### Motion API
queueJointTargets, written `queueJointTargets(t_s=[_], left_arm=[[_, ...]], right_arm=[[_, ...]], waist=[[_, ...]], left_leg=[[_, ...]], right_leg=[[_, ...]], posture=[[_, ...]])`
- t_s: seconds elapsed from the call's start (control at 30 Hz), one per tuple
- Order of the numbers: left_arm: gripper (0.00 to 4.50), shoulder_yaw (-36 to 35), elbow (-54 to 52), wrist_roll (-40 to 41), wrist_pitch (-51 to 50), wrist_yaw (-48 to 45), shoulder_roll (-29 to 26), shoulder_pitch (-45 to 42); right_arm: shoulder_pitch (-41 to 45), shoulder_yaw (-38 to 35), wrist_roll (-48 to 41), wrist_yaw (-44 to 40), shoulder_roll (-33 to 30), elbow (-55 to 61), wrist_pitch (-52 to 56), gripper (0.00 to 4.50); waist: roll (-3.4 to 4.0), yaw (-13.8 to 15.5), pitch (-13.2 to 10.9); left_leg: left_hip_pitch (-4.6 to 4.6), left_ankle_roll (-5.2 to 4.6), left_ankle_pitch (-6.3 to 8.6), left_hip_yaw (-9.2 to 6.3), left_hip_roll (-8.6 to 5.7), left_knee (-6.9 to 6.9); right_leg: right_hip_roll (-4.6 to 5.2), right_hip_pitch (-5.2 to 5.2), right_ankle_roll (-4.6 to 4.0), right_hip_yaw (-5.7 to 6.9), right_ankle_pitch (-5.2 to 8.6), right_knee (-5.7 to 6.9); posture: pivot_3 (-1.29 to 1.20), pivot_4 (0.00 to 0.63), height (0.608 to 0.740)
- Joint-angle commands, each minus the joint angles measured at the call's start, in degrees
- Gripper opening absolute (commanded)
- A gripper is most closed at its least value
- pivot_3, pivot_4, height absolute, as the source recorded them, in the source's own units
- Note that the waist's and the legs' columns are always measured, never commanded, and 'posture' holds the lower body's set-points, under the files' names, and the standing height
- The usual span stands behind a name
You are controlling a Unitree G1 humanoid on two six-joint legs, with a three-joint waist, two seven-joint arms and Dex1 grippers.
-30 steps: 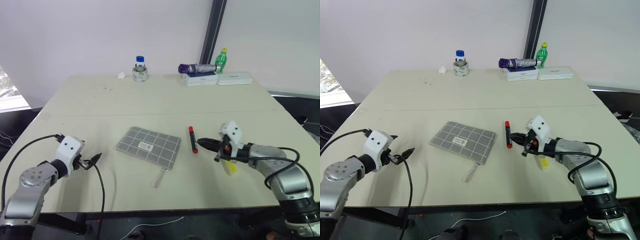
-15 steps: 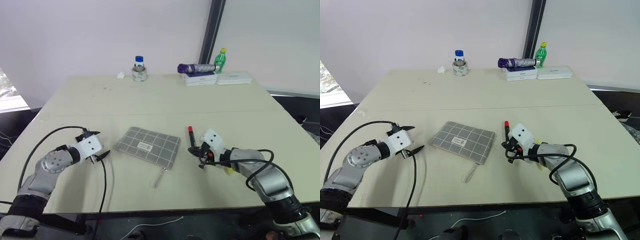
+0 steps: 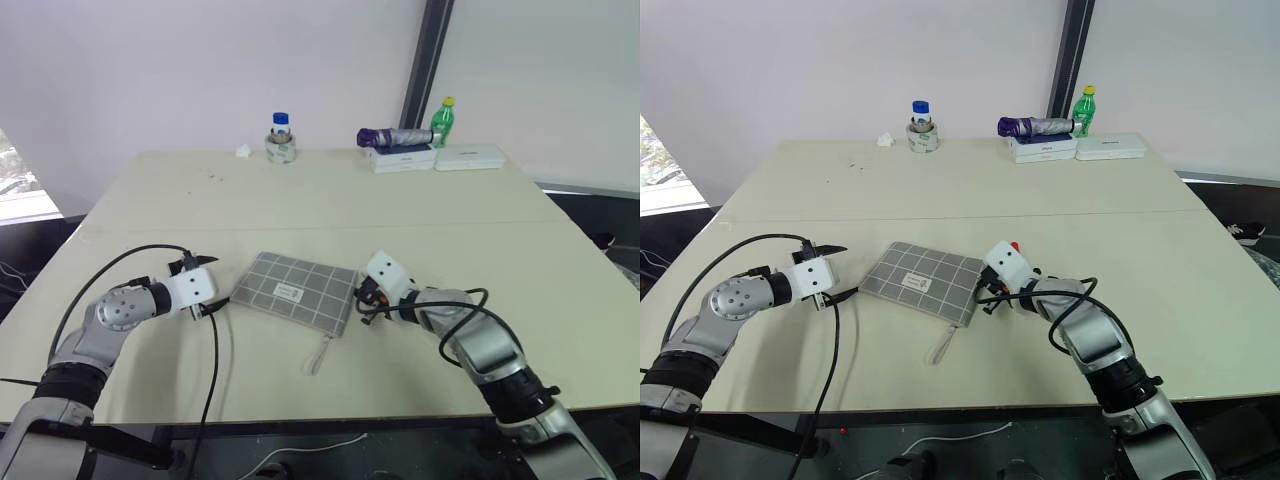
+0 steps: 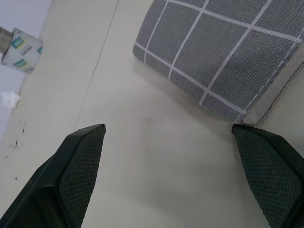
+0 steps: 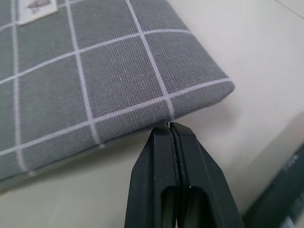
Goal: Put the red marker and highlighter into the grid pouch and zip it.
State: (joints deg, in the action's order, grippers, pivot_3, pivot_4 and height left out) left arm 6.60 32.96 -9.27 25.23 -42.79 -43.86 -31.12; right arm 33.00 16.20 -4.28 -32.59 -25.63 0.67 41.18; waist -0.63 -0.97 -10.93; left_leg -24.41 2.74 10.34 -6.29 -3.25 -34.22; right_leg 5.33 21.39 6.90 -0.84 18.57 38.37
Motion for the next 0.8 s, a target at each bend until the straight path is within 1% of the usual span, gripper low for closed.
queueJointTargets(t_s=[0.03, 0.3, 0.5, 0.67, 0.8], left_arm=[[4.50, 0.5, -1.9, 1.2, -0.6, -1.9, 0.8, 1.0], [4.50, -0.3, -7.5, 4.0, -3.8, -4.4, 1.7, 4.4], [4.50, -0.3, -13.6, 6.1, -6.9, -6.1, 2.1, 7.0], [4.50, -1.9, -18.0, 7.2, -9.0, -7.0, 0.8, 9.9], [4.50, -3.5, -18.2, 6.3, -7.6, -6.3, -2.2, 11.2]], right_arm=[[2.6, 0.4, 1.8, 0.3, 1.3, -2.6, -2.8, 0.03], [10.5, 2.6, 6.3, -0.8, 4.1, -15.3, -10.3, 0.03], [14.3, 3.4, 9.2, -2.0, 5.6, -23.8, -16.5, 0.03], [15.8, 2.4, 10.0, -2.9, 5.4, -28.0, -19.9, 0.03], [15.5, 1.8, 10.3, -4.1, 4.3, -28.2, -21.1, 0.03]], waist=[[0.00, -0.1, 0.0], [0.01, -0.3, 0.0], [0.02, -0.3, 0.0], [0.02, -0.4, 0.0], [0.02, -0.5, 0.0]], left_leg=[[0.00, 0.00, 0.00, 0.00, 0.00, 0.00], [0.02, 0.02, -0.01, -0.01, 0.02, 0.00], [0.02, 0.02, -0.01, 0.00, 0.01, 0.00], [0.02, 0.02, -0.01, 0.00, 0.03, 0.00], [0.02, 0.03, -0.01, -0.01, 0.05, 0.01]], right_leg=[[0.00, 0.01, 0.00, 0.00, 0.00, 0.00], [-0.06, 0.03, 0.00, -0.01, 0.00, 0.08], [-0.06, 0.03, 0.00, -0.03, 0.00, 0.08], [-0.08, 0.04, 0.00, -0.05, 0.00, 0.08], [-0.10, 0.06, -0.01, -0.05, 0.00, 0.09]], posture=[[0.00, 0.150, 0.740], [0.00, 0.150, 0.740], [0.00, 0.150, 0.740], [0.00, 0.150, 0.740], [0.00, 0.150, 0.740]])
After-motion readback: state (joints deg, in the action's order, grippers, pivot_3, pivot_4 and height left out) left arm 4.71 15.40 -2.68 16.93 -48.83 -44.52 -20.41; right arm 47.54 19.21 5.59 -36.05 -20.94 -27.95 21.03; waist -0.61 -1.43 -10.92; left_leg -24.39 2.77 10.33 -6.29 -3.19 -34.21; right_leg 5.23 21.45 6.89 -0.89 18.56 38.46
